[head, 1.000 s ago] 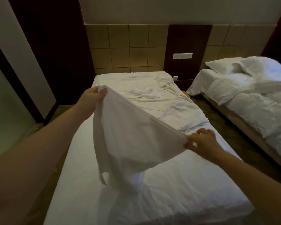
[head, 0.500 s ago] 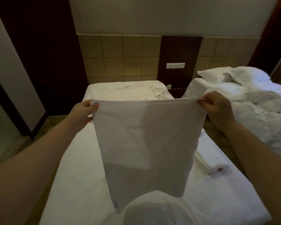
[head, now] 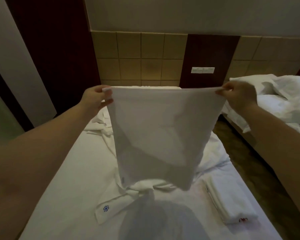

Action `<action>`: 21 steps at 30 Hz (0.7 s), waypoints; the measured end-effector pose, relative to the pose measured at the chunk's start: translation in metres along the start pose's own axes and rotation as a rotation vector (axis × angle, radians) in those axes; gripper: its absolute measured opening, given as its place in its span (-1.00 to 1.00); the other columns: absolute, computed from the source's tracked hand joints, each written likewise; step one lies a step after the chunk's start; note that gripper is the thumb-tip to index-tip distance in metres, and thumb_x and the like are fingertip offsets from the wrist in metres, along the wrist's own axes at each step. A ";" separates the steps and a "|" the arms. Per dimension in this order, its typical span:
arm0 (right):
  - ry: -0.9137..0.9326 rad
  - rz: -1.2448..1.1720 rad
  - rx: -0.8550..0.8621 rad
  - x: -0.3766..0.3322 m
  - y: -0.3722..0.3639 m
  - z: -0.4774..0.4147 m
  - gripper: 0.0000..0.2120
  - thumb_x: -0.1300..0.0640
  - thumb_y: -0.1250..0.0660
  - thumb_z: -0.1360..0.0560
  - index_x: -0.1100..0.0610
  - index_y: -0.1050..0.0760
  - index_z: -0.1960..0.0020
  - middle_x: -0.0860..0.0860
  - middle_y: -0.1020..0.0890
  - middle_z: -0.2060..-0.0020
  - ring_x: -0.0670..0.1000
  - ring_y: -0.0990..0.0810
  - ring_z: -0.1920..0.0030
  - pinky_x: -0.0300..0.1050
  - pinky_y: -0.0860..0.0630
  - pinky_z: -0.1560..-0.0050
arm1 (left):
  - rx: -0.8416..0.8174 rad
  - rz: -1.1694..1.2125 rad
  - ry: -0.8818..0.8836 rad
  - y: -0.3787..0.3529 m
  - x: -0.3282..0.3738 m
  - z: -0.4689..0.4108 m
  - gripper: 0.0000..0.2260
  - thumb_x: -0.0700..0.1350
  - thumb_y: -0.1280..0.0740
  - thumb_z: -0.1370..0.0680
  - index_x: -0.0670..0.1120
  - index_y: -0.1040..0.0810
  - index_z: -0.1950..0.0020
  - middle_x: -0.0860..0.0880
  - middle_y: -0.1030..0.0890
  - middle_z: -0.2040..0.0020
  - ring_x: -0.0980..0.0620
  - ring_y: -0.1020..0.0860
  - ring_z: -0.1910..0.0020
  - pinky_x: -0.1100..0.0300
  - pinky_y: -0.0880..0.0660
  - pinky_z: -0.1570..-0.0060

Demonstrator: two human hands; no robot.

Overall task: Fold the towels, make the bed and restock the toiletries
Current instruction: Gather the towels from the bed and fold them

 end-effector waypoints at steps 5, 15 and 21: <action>0.073 -0.145 0.171 -0.006 0.032 -0.002 -0.74 0.08 -0.38 -0.50 0.25 -0.56 -0.07 0.18 -0.62 0.02 0.07 -0.53 0.06 -0.11 -0.44 0.03 | -0.072 0.092 -0.092 -0.006 0.020 -0.001 -0.90 -0.29 -0.27 -0.56 -0.13 -0.54 0.06 -0.05 -0.55 0.05 0.02 -0.55 0.02 0.21 -0.60 0.03; -0.204 -0.276 -0.397 0.047 -0.001 0.236 -0.83 0.25 -0.56 -0.30 0.30 -0.59 0.25 -0.04 -0.57 0.44 -0.17 -0.49 0.37 -0.43 -0.38 0.26 | -0.171 -0.120 0.276 0.063 -0.149 0.181 -0.81 -0.38 -0.26 -0.53 -0.12 -0.56 0.11 0.08 -0.65 0.29 0.09 -0.56 0.16 0.18 -0.53 0.06; -0.507 -0.175 -0.733 0.070 -0.049 0.448 -0.87 0.28 -0.47 -0.40 0.16 -0.56 0.28 0.06 -0.60 0.32 0.02 -0.54 0.24 -0.25 -0.42 0.21 | -0.213 -0.223 0.597 0.126 -0.282 0.337 -0.81 -0.37 -0.25 -0.54 -0.12 -0.57 0.07 -0.06 -0.56 0.17 0.03 -0.48 0.12 0.18 -0.39 0.09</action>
Point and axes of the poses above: each hand's wrist, its own z-axis away from the middle knuckle, its own y-axis out of the back of the hand, x = y × z, the point moved 7 cm from there along -z, towards the middle knuckle
